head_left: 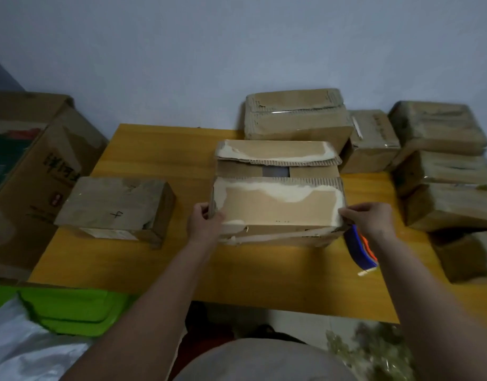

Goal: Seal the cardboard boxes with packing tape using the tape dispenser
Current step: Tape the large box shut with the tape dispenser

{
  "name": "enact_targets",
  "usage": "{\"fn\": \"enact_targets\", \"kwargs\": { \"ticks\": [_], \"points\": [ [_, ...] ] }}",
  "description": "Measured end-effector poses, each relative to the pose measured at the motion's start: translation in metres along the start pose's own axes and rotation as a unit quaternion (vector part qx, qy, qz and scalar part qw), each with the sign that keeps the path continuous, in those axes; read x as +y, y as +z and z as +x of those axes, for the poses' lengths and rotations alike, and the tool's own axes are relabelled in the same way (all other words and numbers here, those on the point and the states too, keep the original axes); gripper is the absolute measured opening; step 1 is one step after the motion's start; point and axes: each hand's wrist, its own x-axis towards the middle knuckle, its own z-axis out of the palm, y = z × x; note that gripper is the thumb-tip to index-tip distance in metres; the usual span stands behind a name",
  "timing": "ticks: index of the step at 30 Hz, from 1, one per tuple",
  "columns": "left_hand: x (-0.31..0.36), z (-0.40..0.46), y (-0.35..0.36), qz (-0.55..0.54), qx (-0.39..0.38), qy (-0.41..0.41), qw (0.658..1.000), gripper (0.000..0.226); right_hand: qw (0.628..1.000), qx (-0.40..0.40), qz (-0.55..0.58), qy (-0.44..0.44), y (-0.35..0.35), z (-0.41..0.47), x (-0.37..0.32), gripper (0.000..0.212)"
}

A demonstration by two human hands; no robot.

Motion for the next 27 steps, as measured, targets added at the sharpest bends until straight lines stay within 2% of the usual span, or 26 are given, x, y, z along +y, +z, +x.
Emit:
{"fn": "enact_targets", "kwargs": {
  "ticks": [2, 5, 6, 8, 10, 11, 13, 15, 17, 19, 23, 27],
  "points": [
    [0.002, 0.011, -0.011, 0.047, 0.006, 0.024, 0.999, 0.027, 0.985, 0.057, -0.144, -0.082, 0.003, -0.005, -0.019, 0.031],
    [0.002, 0.028, -0.039, 0.13, 0.07, 0.061, 0.987, 0.038, 0.909, 0.103, -0.196, -0.352, 0.03, -0.026, -0.059, 0.028],
    [0.001, 0.034, -0.052, 0.169, 0.099, 0.073, 0.978, 0.037, 0.876, 0.097, -0.2, -0.429, 0.045, -0.037, -0.073, 0.024],
    [-0.007, 0.045, -0.082, 0.251, 0.137, 0.093, 0.954, 0.035, 0.82, 0.049, -0.217, -0.528, 0.082, -0.06, -0.094, 0.02],
    [-0.018, 0.053, -0.116, 0.319, 0.146, 0.09, 0.932, 0.044, 0.773, -0.053, -0.251, -0.58, 0.125, -0.085, -0.108, 0.022],
    [-0.026, 0.055, -0.133, 0.362, 0.141, 0.081, 0.918, 0.053, 0.743, -0.116, -0.282, -0.596, 0.149, -0.097, -0.112, 0.027],
    [-0.042, 0.058, -0.164, 0.481, 0.121, 0.045, 0.867, 0.074, 0.686, -0.225, -0.345, -0.6, 0.199, -0.118, -0.114, 0.044],
    [-0.059, 0.065, -0.188, 0.567, 0.099, 0.006, 0.818, 0.09, 0.64, -0.294, -0.391, -0.592, 0.243, -0.133, -0.115, 0.058],
    [-0.073, 0.078, -0.209, 0.612, 0.054, -0.007, 0.789, 0.087, 0.592, -0.326, -0.434, -0.595, 0.282, -0.142, -0.113, 0.065],
    [-0.084, 0.095, -0.224, 0.611, -0.008, -0.007, 0.791, 0.073, 0.559, -0.346, -0.484, -0.577, 0.31, -0.142, -0.112, 0.067],
    [-0.083, 0.138, -0.228, 0.602, -0.044, 0.021, 0.797, 0.058, 0.551, -0.358, -0.553, -0.512, 0.333, -0.124, -0.128, 0.071],
    [-0.045, 0.195, -0.194, 0.615, -0.051, 0.075, 0.783, 0.055, 0.598, -0.295, -0.556, -0.496, 0.336, -0.108, -0.161, 0.067]
  ]
}}
